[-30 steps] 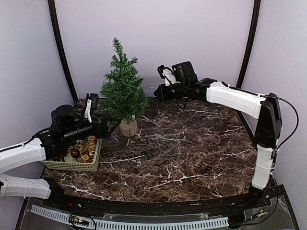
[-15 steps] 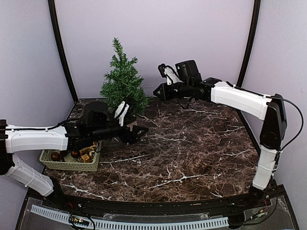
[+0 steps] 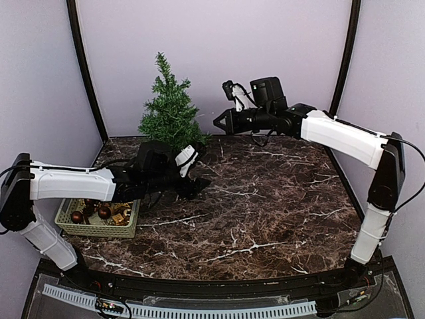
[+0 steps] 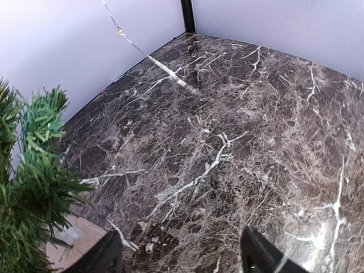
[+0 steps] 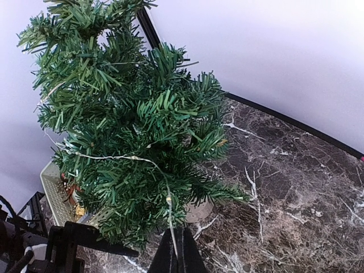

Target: Decorate the small christmas tree

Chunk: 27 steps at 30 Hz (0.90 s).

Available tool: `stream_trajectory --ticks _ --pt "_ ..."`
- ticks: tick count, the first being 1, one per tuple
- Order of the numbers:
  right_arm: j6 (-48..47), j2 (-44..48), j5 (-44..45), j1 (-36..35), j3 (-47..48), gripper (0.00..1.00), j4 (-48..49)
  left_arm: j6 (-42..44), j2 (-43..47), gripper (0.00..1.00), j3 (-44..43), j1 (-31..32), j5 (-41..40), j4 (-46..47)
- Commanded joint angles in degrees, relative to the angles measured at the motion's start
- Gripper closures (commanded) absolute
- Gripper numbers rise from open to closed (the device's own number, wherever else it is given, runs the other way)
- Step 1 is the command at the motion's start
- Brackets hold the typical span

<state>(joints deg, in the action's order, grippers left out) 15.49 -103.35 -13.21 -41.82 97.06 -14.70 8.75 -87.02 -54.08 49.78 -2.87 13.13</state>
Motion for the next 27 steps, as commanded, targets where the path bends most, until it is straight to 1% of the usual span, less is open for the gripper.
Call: stream_trajectory --ticks 1,2,3,4,5,6,7,11,12,14,16,17,18,19,20,22,24,27 --pt "-0.3 2.1 -0.7 0.3 -0.5 1.0 1.5 1.5 0.4 0.42 -0.9 0.3 2.4 0.2" --pt "-0.3 2.1 -0.8 0.3 -0.4 1.0 1.5 1.4 0.3 0.46 -0.9 0.2 2.3 0.1" --pt "-0.4 2.1 -0.7 0.3 -0.4 1.0 1.5 1.3 0.1 0.56 -0.9 0.3 2.4 0.0" --pt "-0.5 2.1 -0.6 0.3 -0.3 1.0 1.4 1.3 0.1 0.61 -0.9 0.3 2.5 -0.1" --pt "-0.4 2.1 -0.5 0.3 -0.3 1.0 1.3 1.1 0.1 0.7 -0.9 0.3 2.6 -0.2" --pt "-0.5 2.1 -0.5 0.3 -0.2 1.0 1.3 1.0 0.2 0.74 -0.9 0.2 2.7 -0.2" --pt "-0.5 2.2 -0.4 0.3 -0.2 1.0 1.3 0.8 0.2 0.81 -0.9 0.2 2.7 -0.2" --pt "-0.2 2.8 0.5 0.4 -0.6 1.0 1.6 -1.2 0.8 0.94 -1.1 0.2 5.6 0.1" --pt "0.0 3.1 1.0 0.3 -1.0 1.0 1.8 -2.0 1.4 0.95 -1.0 0.2 5.9 0.6" --pt "0.5 4.8 2.6 0.4 -2.6 0.94 2.7 -5.1 2.3 0.98 -0.6 0.2 7.1 1.9" --pt "1.2 7.4 4.5 0.5 -5.3 0.79 4.2 -10.1 3.5 1.0 0.3 0.3 8.4 4.0" --pt "1.7 9.1 5.4 0.6 -7.1 0.69 5.1 -13.3 3.9 1.0 1.0 0.3 9.6 4.8" --pt "2.2 11.1 6.6 0.7 -9.1 0.6 6.0 -14.8 4.5 1.0 1.3 0.2 10.2 6.2" --pt "3.0 13.4 7.7 0.9 -11.7 0.52 7.3 -17.9 4.8 1.0 1.7 0.3 11.2 6.7" --pt "3.9 15.9 8.5 1.1 -14.6 0.42 8.7 -19.3 5.1 1.0 1.8 0.2 11.9 7.2" --pt "5.4 21.2 10.0 1.8 -20.8 0.27 11.7 -23.6 5.5 1.0 1.5 0.2 12.8 7.2" --pt "7.5 26.2 11.6 2.5 -26.9 0.17 14.3 -28.1 6.2 1.0 1.4 0.3 13.4 7.8" --pt "12.2 32.4 13.0 3.2 -35.2 0.09 17.7 -31.2 7.9 1.0 3.3 0.3 14.5 10.6"
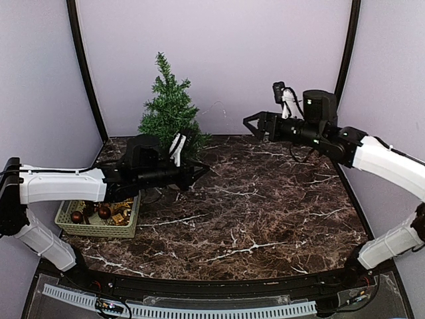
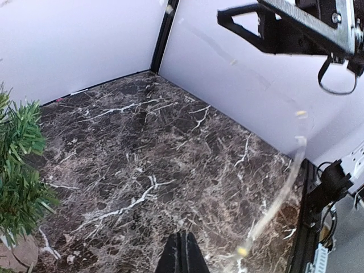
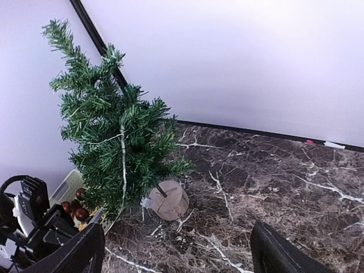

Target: Decorate the small christmas tree

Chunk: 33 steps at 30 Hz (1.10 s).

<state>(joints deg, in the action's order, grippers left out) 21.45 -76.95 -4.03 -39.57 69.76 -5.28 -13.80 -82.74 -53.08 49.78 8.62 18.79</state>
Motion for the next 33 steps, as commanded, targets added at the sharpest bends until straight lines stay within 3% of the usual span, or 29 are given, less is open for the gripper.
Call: stream_trajectory --ticks 1,9,19,27,33 --pt "8.2 7.5 3.7 0.9 -10.4 0.08 9.8 -9.5 4.4 1.0 2.8 0.3 3.3 6.8" --pt "26.4 10.7 -4.0 -3.7 -30.5 0.06 31.2 -11.0 5.8 1.0 4.1 0.3 4.2 10.9" --pt "35.6 2.0 -3.2 -15.4 -33.4 0.13 47.9 -10.9 6.1 1.0 5.0 0.4 3.4 13.2" --pt "37.3 -3.2 -2.6 -16.8 -31.8 0.35 52.2 -10.8 7.5 1.0 6.2 0.4 2.7 13.5" --pt "37.7 -5.1 -1.6 -17.1 -30.5 0.67 53.9 -10.9 7.7 1.0 6.5 0.4 2.4 13.5"
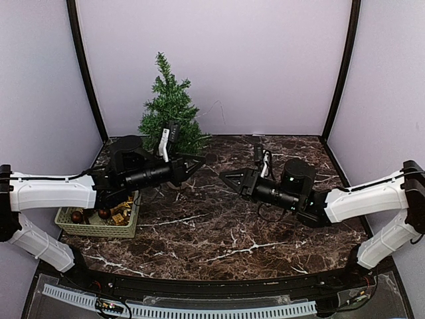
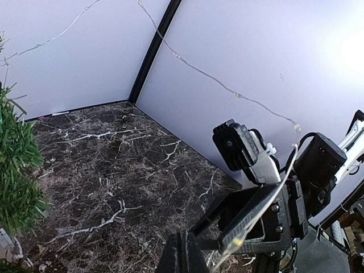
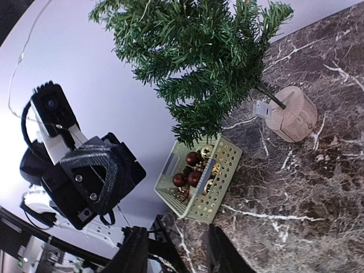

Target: Decorate the small christmas tree

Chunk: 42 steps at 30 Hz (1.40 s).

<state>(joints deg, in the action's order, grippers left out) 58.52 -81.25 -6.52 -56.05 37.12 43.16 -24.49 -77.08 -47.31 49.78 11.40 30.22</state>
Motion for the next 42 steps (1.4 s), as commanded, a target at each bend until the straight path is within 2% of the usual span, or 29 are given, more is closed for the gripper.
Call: stream_trajectory --ticks 1,5,10,12,13,15,19,24,35,37,39,40,41,42 --pt "0.7 -0.9 1.2 -0.7 2.2 0.74 5.5 -0.2 2.1 1.0 0.7 0.4 -0.3 2.1" --pt "0.7 -0.5 2.8 -0.8 1.8 0.99 5.4 -0.3 2.5 0.98 1.0 0.4 -1.0 1.6" --pt "-3.4 3.4 8.7 -0.6 1.8 1.0 -0.5 -1.0 5.2 0.81 2.4 0.3 -6.2 -2.1" --pt "-7.6 6.0 12.5 0.1 3.2 1.0 -7.6 -0.9 7.6 0.64 2.6 0.4 -10.6 -6.8" --pt "-9.9 7.6 14.7 0.6 4.1 1.0 -11.6 -0.8 9.3 0.48 2.5 0.3 -13.4 -11.2" --pt "-13.6 10.5 17.7 2.6 5.2 1.0 -17.8 -0.8 11.9 0.31 2.3 -0.3 -16.1 -18.0" --pt "-18.1 16.0 18.5 9.7 5.5 1.0 -25.7 -3.4 16.1 0.2 1.9 -4.5 -18.5 -31.1" --pt "-21.8 19.8 18.8 17.4 7.2 1.0 -33.1 -7.4 18.8 0.18 6.8 -13.5 -13.5 -33.8" --pt "-23.8 22.2 20.1 19.8 8.3 1.0 -36.4 -6.7 11.0 0.18 6.1 -16.7 -9.7 -27.4" --pt "-24.0 22.6 20.6 19.8 8.3 1.0 -36.9 -6.3 10.4 0.26 6.1 -16.8 -9.6 -25.6" --pt "-24.3 23.2 21.2 19.9 8.4 1.0 -37.5 -5.9 10.3 0.44 6.3 -16.9 -9.4 -23.9" --pt "-24.5 23.4 21.6 19.9 8.4 1.0 -37.8 -5.6 10.4 0.5 6.4 -16.9 -9.1 -22.9" --pt "-24.8 23.7 22.1 20.0 8.6 1.0 -38.3 -5.2 10.7 0.63 6.6 -16.9 -9.1 -22.5" --pt "-25.0 24.0 22.7 20.1 8.7 1.0 -38.8 -5.0 10.8 0.71 6.7 -17.0 -9.3 -22.3"
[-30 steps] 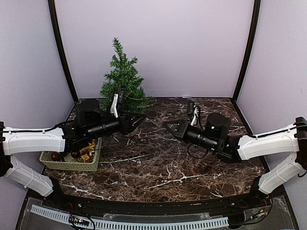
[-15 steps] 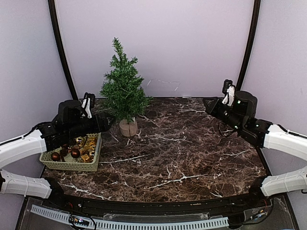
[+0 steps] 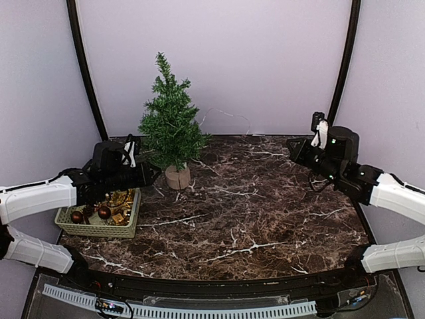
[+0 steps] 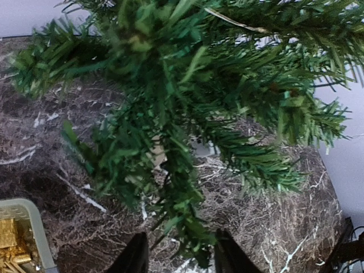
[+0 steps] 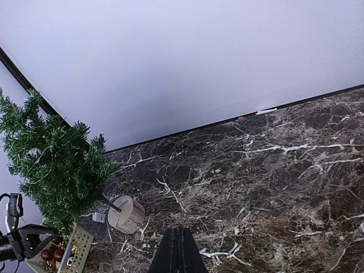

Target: Decorate the small christmas tree

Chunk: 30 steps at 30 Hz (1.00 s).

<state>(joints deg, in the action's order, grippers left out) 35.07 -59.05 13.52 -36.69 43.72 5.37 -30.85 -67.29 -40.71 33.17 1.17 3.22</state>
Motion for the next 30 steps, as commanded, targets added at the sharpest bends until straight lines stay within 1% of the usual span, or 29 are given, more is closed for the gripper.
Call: stream_trajectory --ticks 1,2,3,5,9,14,19,24,29,30 --pt "-2.0 2.2 3.4 0.7 2.3 1.0 -1.6 1.6 1.4 0.82 0.3 -0.4 0.7 4.6" --pt "-2.3 2.6 4.2 0.7 2.6 1.0 -2.3 1.6 1.7 0.88 0.5 -0.4 -0.1 3.9" --pt "-2.7 3.4 5.1 0.7 2.9 1.0 -3.0 1.5 2.2 0.97 0.7 -0.7 -0.3 3.4" --pt "-3.9 4.4 6.9 0.8 3.5 1.0 -4.8 1.3 3.3 1.0 1.5 -1.8 -0.5 2.3" --pt "-5.6 6.3 10.5 0.9 4.7 1.0 -8.2 1.7 5.1 1.0 3.7 -5.9 1.8 2.2" --pt "-5.9 7.2 11.2 1.0 5.3 1.0 -10.1 4.3 4.1 1.0 4.0 -12.2 9.5 5.1" --pt "-3.6 6.1 9.0 0.9 2.8 1.0 -9.6 6.5 -1.0 1.0 2.7 -18.2 17.0 10.5" --pt "-1.3 3.8 8.6 1.0 0.7 1.0 -9.2 8.3 -8.2 1.0 0.7 -23.7 22.0 15.0" --pt "-4.7 4.4 10.3 1.1 5.2 1.0 -10.0 12.0 -13.2 1.0 -2.7 -25.8 25.6 18.8" --pt "-6.1 4.1 10.5 1.1 7.2 1.0 -10.3 12.6 -14.3 0.98 -3.3 -25.9 26.1 19.0"
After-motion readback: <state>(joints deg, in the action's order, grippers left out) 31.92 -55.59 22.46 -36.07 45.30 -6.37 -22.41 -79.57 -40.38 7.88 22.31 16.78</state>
